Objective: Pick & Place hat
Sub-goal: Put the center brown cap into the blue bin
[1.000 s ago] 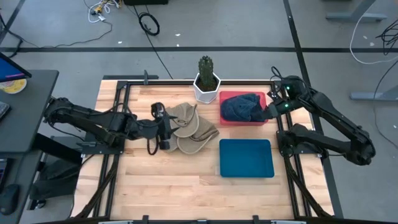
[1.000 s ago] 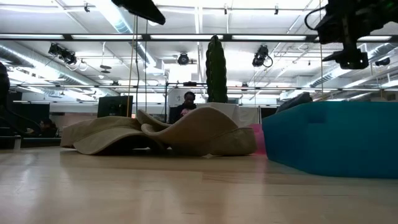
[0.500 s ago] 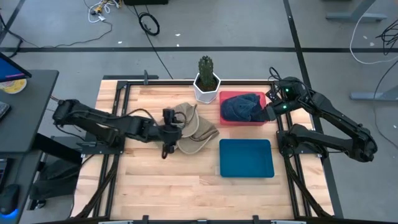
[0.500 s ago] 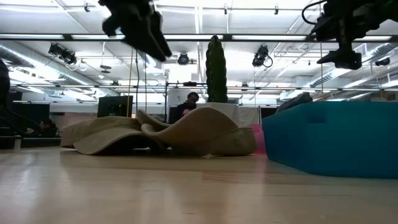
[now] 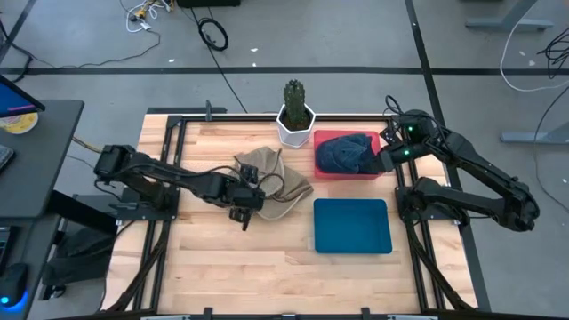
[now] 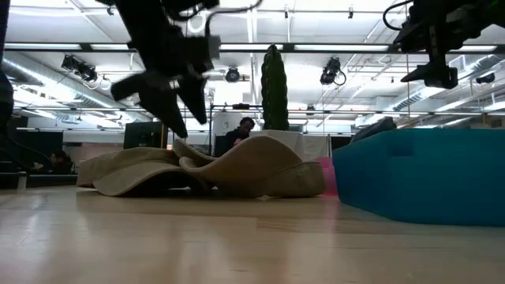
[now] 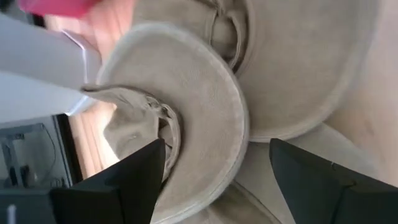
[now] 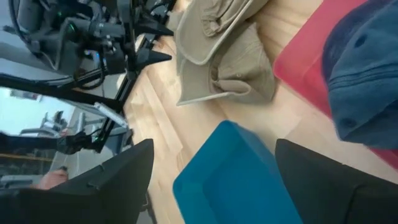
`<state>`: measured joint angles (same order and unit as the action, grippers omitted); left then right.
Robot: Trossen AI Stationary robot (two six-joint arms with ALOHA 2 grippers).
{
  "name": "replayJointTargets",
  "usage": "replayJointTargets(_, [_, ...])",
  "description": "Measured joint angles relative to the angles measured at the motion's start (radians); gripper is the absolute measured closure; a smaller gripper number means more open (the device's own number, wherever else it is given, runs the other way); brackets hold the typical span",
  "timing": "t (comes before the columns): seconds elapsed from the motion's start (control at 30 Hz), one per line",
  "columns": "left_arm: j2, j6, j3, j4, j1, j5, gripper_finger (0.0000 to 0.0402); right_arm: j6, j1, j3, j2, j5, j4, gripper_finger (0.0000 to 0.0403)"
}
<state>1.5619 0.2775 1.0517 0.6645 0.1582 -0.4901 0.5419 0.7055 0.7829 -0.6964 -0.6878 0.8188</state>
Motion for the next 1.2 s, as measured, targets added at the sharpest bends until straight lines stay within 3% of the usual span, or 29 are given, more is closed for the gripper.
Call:
replayJointTargets(0.27, [0.095, 0.048, -0.003, 0.002, -0.071, -0.057, 0.0134, 0.022, 0.000, 0.000, 0.000, 0.025, -0.024, 0.0067])
replayJointTargets(0.47, [0.102, 0.048, -0.003, -0.001, -0.107, -0.004, 0.0169, 0.026, 0.000, 0.000, 0.000, 0.027, -0.036, 0.0067])
replayJointTargets(0.63, [0.102, 0.049, -0.003, 0.001, -0.112, -0.002, 0.0240, 0.023, 0.000, 0.000, 0.000, 0.069, -0.044, 0.0067])
replayJointTargets(0.87, [0.096, 0.048, -0.002, 0.028, -0.098, -0.035, 0.0384, 0.023, 0.000, 0.000, 0.000, 0.070, -0.045, 0.0067])
replayJointTargets(1.2, [-0.017, 0.049, 0.048, 0.148, -0.049, -0.161, 0.0390, 0.022, 0.000, 0.000, 0.000, 0.071, -0.050, 0.0067])
